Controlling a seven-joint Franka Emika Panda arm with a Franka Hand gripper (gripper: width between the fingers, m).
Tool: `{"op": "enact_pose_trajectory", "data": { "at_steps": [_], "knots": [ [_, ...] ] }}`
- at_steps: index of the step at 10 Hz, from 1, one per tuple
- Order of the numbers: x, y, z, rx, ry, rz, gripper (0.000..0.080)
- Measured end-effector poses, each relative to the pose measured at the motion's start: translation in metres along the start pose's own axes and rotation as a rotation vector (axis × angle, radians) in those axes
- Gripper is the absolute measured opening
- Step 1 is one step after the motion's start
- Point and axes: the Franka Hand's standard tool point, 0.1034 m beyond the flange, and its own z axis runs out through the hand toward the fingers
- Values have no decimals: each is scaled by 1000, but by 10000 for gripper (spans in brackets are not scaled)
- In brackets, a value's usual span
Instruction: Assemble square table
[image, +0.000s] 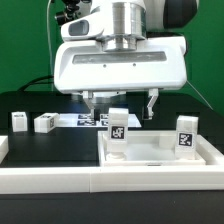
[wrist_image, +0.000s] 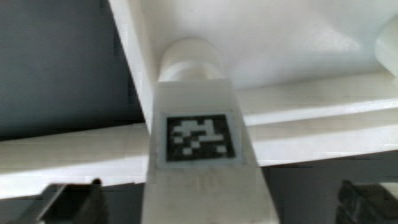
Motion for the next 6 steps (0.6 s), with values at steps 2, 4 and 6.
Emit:
{"op": "enact_pose_trajectory", "data": {
  "at_steps": [2,4,6],
  "knots": [
    [-7,-3,1,43,-178,11,649],
    [-3,1,1,55,-257,13,649],
    [0,9,-1,49,-252,24,649]
  ]
}}
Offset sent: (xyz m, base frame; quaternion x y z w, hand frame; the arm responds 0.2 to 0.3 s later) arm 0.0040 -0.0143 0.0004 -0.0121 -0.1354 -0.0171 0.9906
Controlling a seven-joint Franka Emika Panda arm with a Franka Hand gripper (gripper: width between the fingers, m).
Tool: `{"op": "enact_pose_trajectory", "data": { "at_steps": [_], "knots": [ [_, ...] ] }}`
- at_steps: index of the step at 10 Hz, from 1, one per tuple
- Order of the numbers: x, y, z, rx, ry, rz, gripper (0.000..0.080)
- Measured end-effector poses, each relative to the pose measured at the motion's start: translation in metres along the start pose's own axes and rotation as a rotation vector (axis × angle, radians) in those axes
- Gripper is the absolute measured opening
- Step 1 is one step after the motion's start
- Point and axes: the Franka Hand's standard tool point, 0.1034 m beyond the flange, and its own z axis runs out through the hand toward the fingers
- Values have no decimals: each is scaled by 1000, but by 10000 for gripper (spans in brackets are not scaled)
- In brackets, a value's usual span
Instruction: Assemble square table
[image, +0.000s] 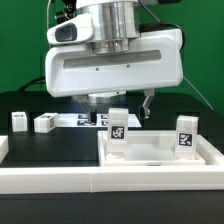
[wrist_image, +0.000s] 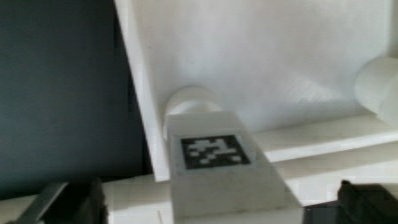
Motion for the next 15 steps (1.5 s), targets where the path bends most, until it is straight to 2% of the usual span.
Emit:
{"op": "enact_pose_trajectory", "data": {
  "at_steps": [4,5,6,10,12,15],
  "knots": [
    [1,0,-1,0,4,3,627],
    [1,0,-1,0,3,3,449],
    [1,0,-1,0,3,3,315],
    [1,0,-1,1,3,53,290],
    [1,2,0,20,17,260,290],
    [1,0,1,27,48,584,290]
  ]
}}
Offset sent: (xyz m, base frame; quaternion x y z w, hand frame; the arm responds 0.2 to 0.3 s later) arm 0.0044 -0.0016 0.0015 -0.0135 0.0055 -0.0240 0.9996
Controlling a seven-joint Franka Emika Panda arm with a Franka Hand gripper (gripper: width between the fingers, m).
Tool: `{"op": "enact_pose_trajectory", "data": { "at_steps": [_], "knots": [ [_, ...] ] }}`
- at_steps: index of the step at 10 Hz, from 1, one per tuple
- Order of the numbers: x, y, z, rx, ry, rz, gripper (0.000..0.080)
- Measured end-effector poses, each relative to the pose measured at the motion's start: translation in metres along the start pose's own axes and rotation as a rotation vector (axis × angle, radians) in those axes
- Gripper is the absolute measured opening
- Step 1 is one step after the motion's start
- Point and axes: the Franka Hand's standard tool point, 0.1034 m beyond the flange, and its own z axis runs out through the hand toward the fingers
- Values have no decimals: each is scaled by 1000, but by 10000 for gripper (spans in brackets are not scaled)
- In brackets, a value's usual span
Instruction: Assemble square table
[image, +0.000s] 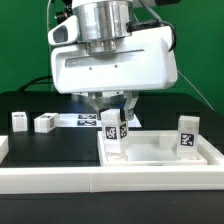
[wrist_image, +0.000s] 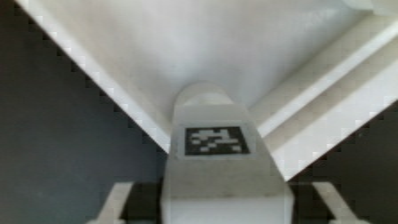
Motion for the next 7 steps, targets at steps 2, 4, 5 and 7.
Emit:
{"op": "enact_pose_trajectory", "data": {
  "at_steps": [2,4,5,7],
  "knots": [
    [-4,-6,2,4,6,265,290],
    [-7,-13,3,6,7,515,290],
    [-10,-16,3,4,8,631,290],
    [-10,-16,3,4,9,757,290]
  ]
}}
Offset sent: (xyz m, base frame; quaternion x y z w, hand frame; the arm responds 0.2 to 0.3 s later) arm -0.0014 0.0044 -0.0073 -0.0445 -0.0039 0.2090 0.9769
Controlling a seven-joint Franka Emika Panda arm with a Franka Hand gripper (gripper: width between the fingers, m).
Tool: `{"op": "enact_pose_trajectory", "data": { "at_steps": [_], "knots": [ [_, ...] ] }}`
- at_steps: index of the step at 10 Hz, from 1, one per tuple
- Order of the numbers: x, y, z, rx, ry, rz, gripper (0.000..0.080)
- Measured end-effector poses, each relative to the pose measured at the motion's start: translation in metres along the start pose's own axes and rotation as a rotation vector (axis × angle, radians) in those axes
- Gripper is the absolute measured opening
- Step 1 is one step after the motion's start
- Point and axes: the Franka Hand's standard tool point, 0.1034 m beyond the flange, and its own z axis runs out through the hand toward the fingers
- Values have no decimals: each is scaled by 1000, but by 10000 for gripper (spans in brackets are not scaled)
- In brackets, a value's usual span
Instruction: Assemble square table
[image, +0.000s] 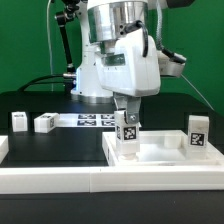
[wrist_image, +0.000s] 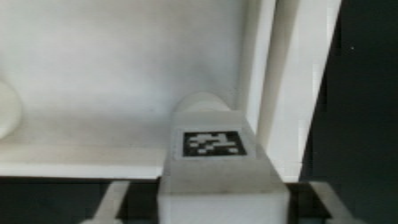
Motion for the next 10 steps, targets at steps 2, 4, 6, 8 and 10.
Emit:
{"op": "enact_pose_trajectory", "data": {
  "at_steps": [2,4,6,8,10],
  "knots": [
    [-3,0,0,1,-5,164,290],
    [-3,-1,0,4,-9,244,290],
    [-4,-1,1,3,-10,221,466],
    [-3,-1,0,4,-10,98,584],
    [-3,0,1,2,-10,-155,645]
  ]
}}
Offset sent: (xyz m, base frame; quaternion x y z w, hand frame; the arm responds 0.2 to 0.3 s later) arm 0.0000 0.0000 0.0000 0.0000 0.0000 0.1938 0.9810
